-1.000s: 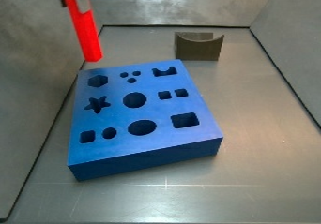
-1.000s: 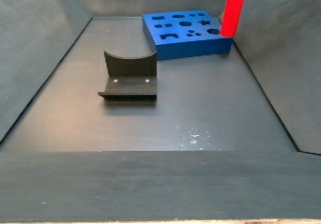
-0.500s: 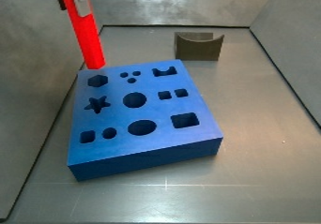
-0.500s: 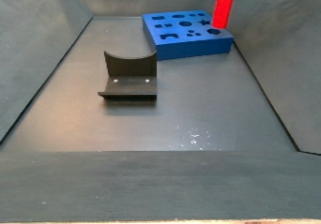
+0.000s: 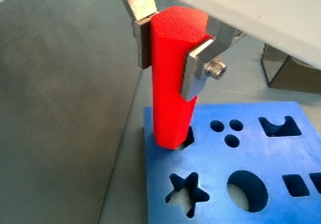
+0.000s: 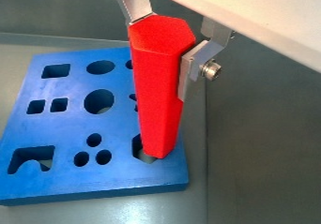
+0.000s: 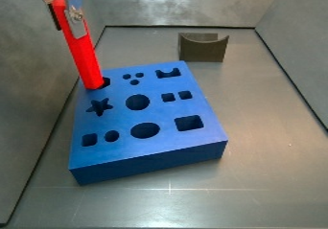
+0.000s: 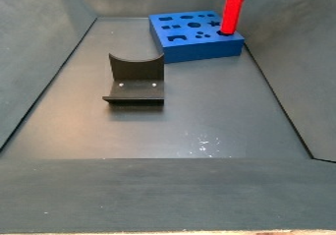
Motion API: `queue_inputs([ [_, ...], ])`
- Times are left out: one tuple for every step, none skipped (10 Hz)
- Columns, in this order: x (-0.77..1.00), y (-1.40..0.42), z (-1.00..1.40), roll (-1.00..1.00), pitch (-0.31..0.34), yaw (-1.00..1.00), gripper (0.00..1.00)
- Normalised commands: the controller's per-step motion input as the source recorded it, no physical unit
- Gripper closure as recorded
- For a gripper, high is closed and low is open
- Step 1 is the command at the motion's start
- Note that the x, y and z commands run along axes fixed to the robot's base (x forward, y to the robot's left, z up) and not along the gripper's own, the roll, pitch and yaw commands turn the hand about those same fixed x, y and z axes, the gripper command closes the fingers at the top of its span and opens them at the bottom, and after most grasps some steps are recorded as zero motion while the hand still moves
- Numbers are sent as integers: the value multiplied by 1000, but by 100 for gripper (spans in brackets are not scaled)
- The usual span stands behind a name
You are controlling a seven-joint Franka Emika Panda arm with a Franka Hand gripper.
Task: Pick up the hexagon object. Move up. Move to above the board. Insert the hexagon object.
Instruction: Pick up the hexagon object.
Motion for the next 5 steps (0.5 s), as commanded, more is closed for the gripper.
queue_inputs([
  [457, -71, -234, -64, 4, -220, 100],
  [194, -14, -14, -27, 0, -137, 100],
  [0, 0, -29, 0, 0, 0, 100],
  [280, 197, -100, 0, 17, -757, 100],
  [120, 94, 0, 0, 44, -586, 100],
])
